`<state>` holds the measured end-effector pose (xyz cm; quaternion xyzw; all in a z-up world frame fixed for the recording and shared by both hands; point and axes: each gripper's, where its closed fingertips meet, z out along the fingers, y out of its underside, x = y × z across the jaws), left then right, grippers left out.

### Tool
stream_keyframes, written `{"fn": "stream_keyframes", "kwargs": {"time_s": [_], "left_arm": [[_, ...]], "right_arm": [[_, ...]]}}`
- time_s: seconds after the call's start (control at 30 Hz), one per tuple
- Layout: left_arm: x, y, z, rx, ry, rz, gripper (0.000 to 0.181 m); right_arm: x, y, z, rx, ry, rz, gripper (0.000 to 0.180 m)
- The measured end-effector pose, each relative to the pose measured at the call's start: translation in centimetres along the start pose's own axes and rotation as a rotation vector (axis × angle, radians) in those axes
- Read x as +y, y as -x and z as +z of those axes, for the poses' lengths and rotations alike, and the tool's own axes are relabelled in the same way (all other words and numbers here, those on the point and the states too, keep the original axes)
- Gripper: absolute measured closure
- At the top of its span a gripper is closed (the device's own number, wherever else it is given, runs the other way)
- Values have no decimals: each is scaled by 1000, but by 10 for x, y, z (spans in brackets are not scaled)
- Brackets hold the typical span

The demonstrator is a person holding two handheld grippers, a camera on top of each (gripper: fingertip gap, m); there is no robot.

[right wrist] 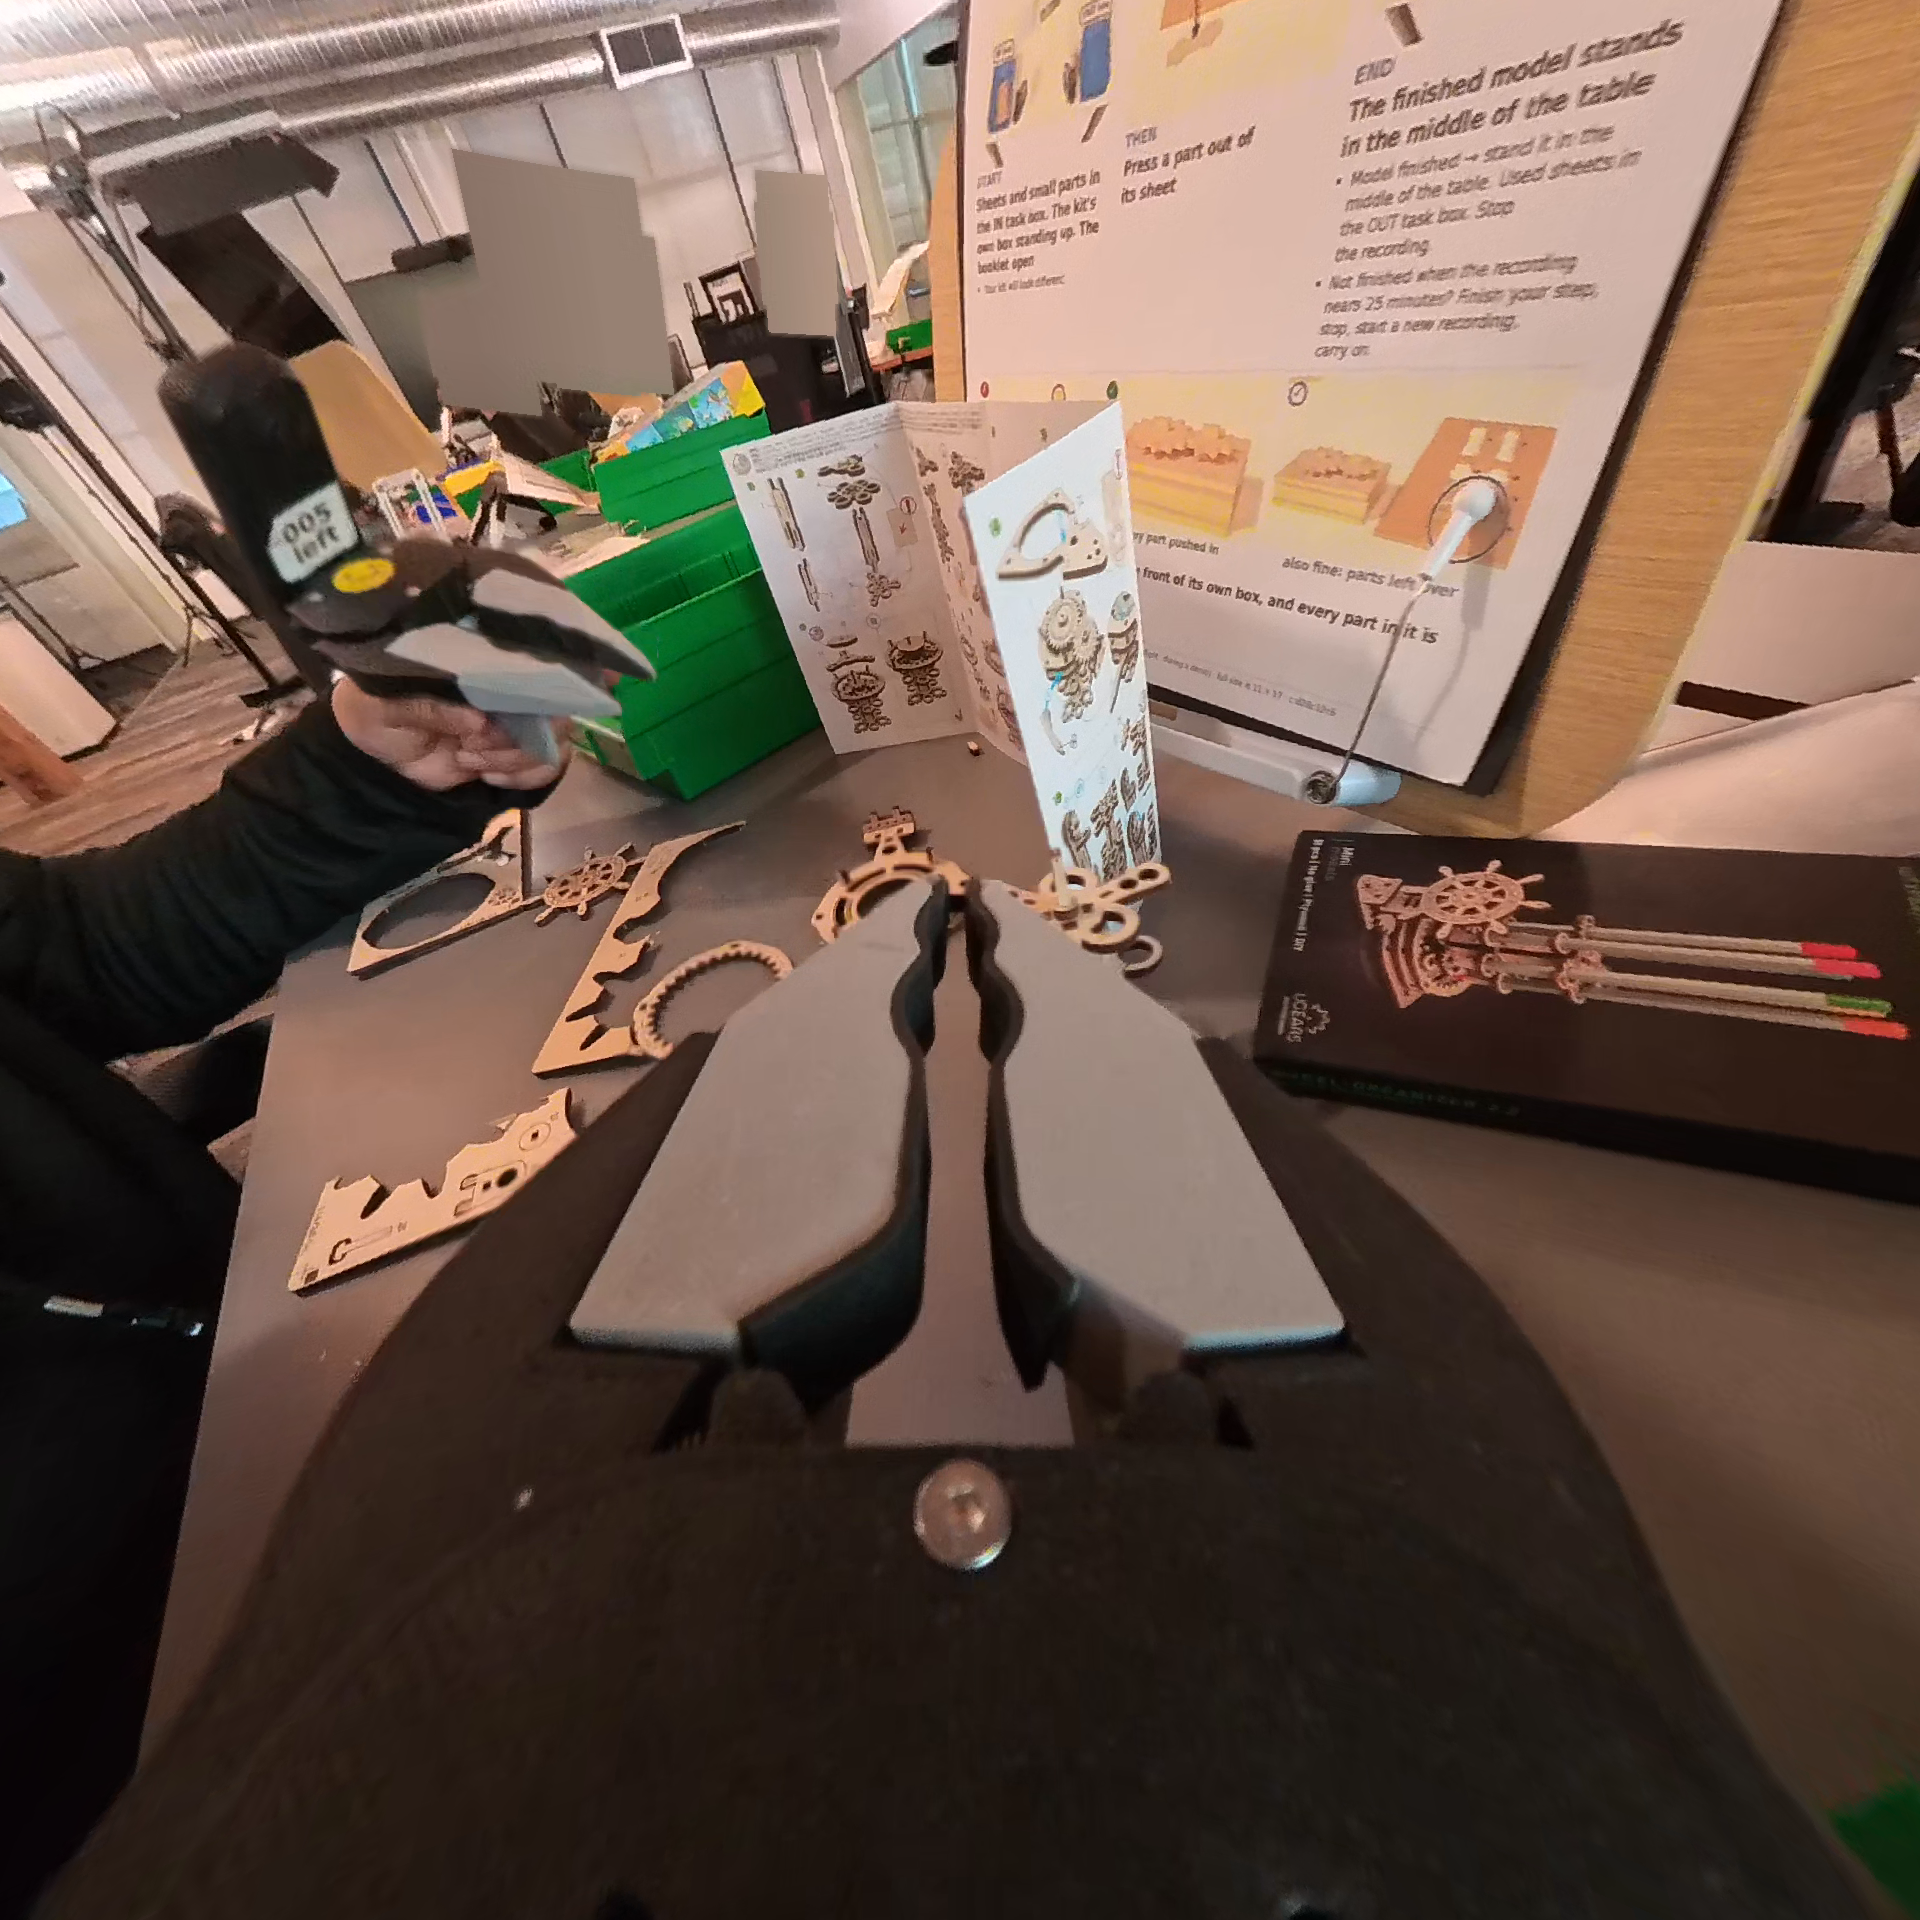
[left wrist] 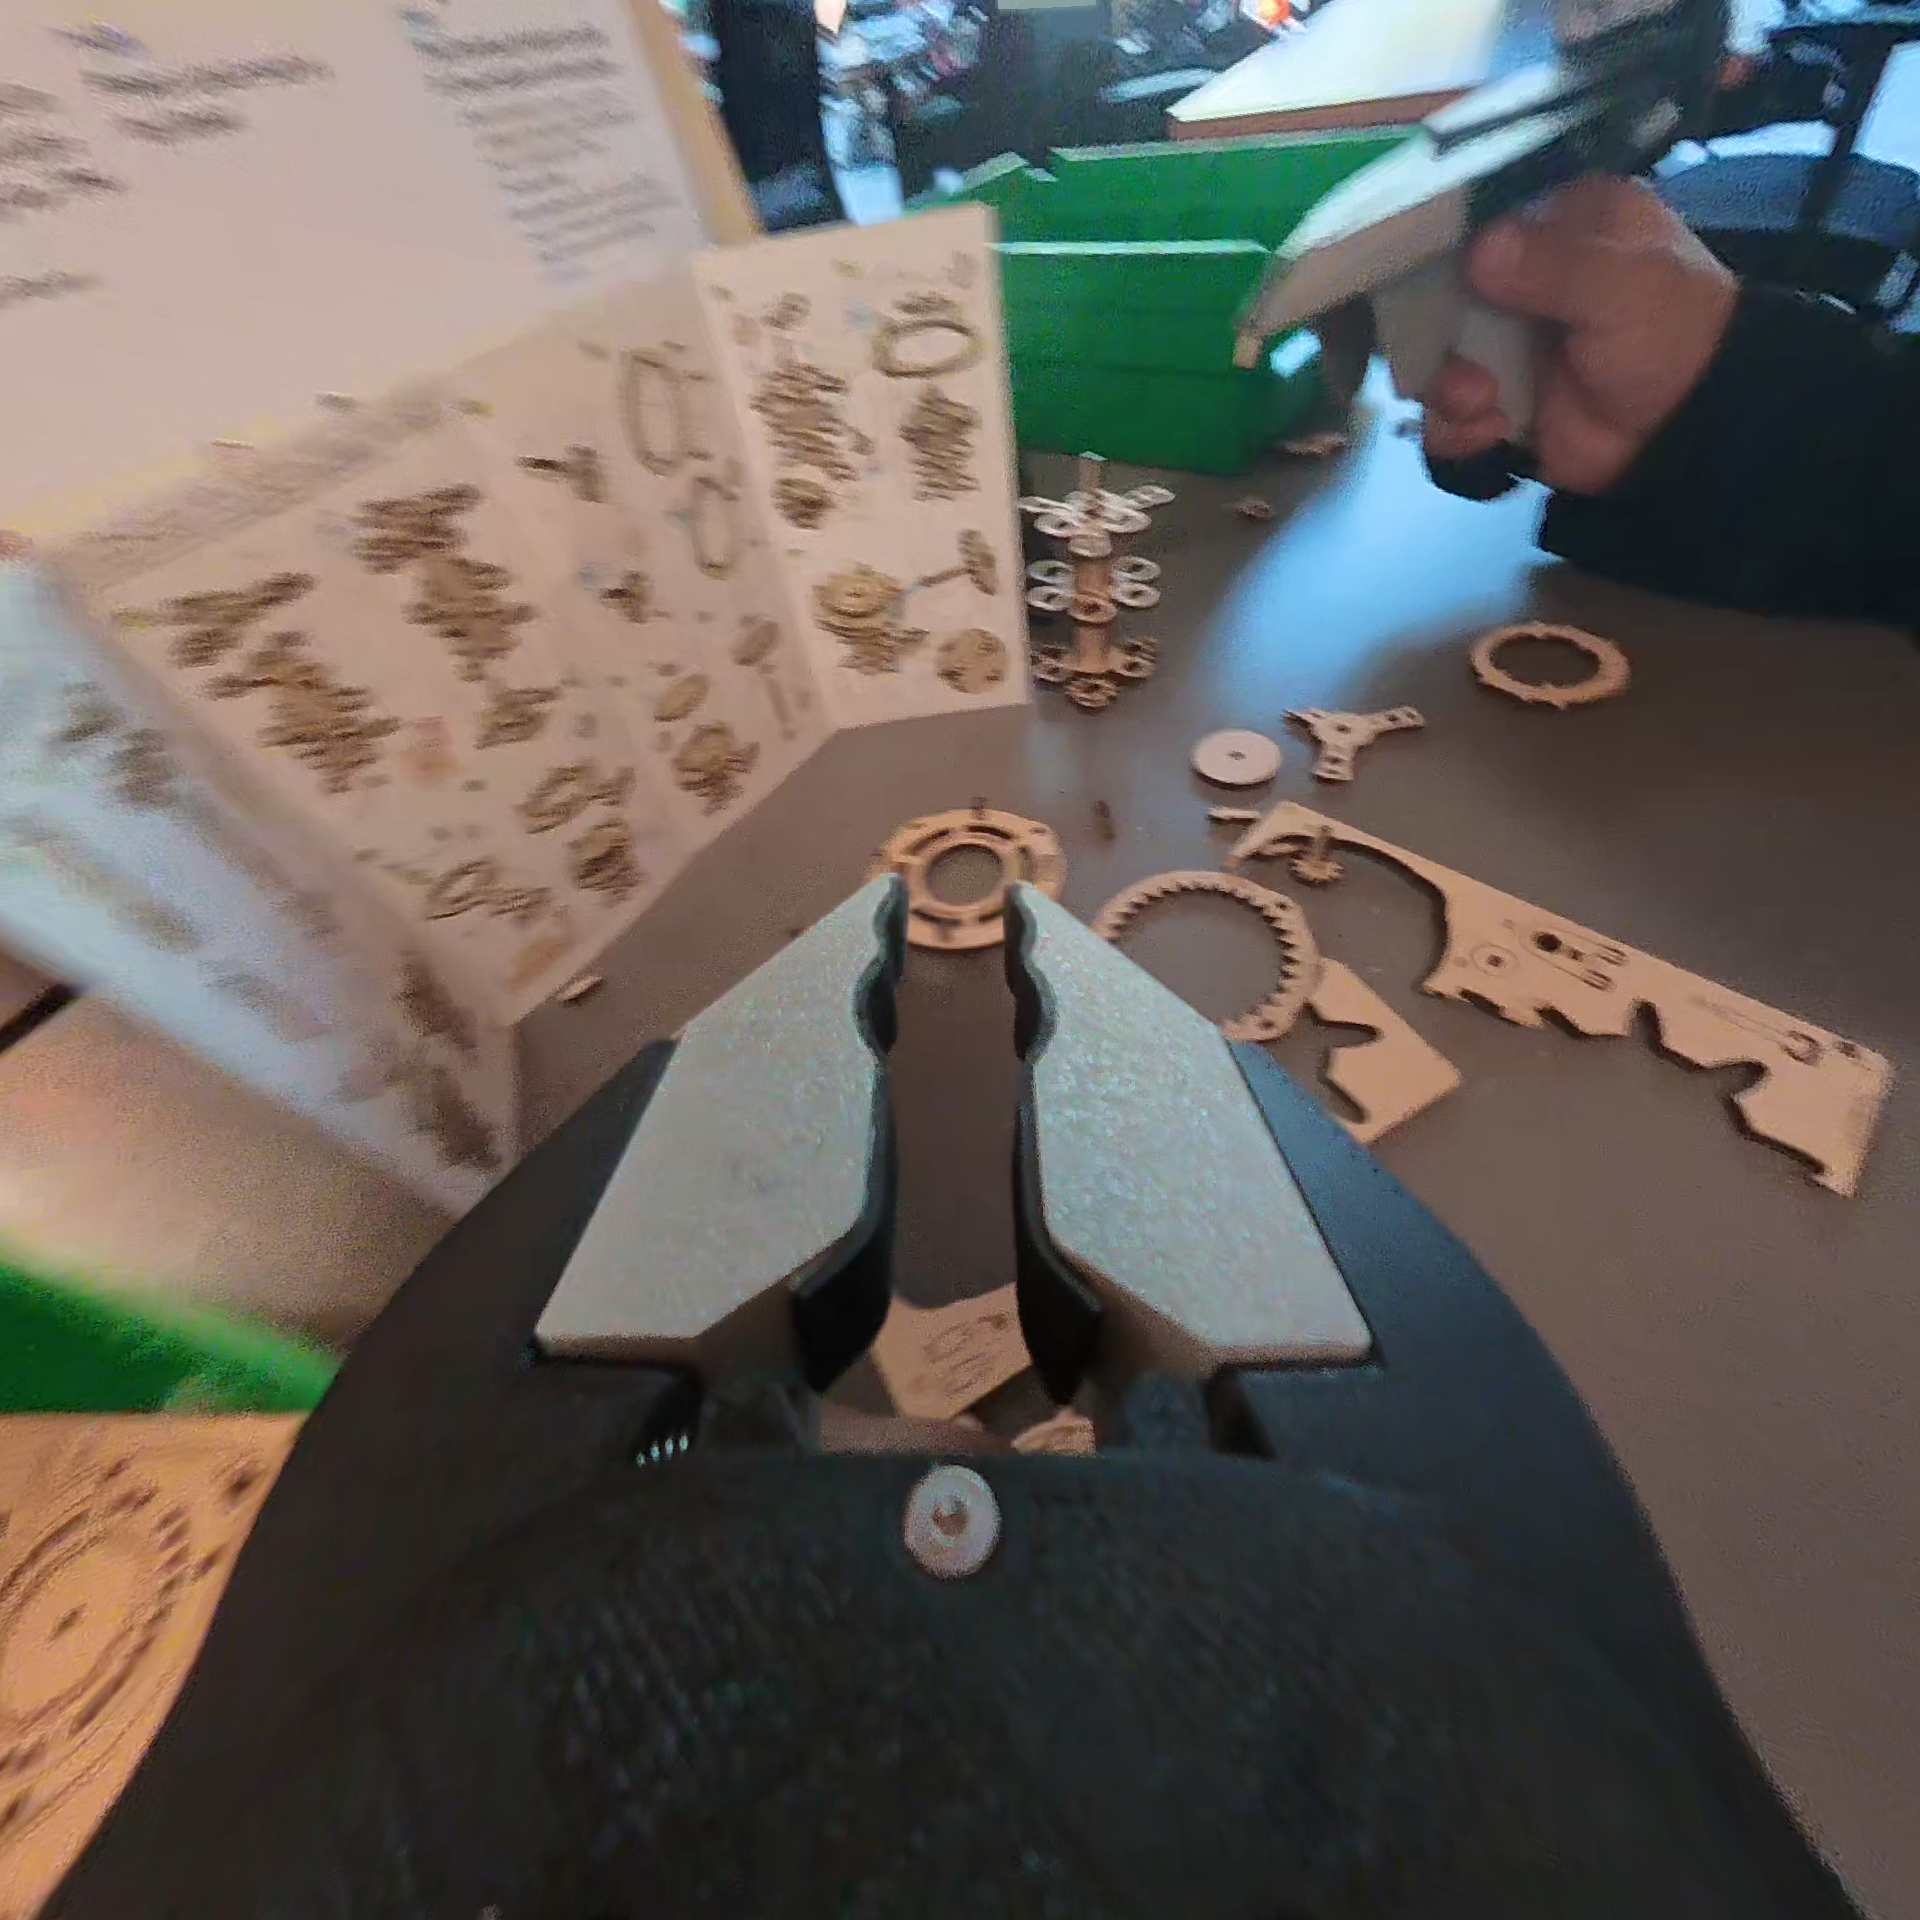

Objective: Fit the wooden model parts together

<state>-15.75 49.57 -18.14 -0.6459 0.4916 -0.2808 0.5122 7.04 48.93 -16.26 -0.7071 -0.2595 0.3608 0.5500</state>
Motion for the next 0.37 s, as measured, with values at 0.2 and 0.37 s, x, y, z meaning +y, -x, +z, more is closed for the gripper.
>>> {"fn": "stream_keyframes", "kwargs": {"time_s": [0.2, 0.37], "left_arm": [[24, -62, 47, 177, 256, 189, 165], [33, -78, 85, 270, 399, 245, 164]], "right_arm": [[11, 9, 12, -25, 67, -31, 180], [5, 14, 8, -68, 29, 6, 180]]}}
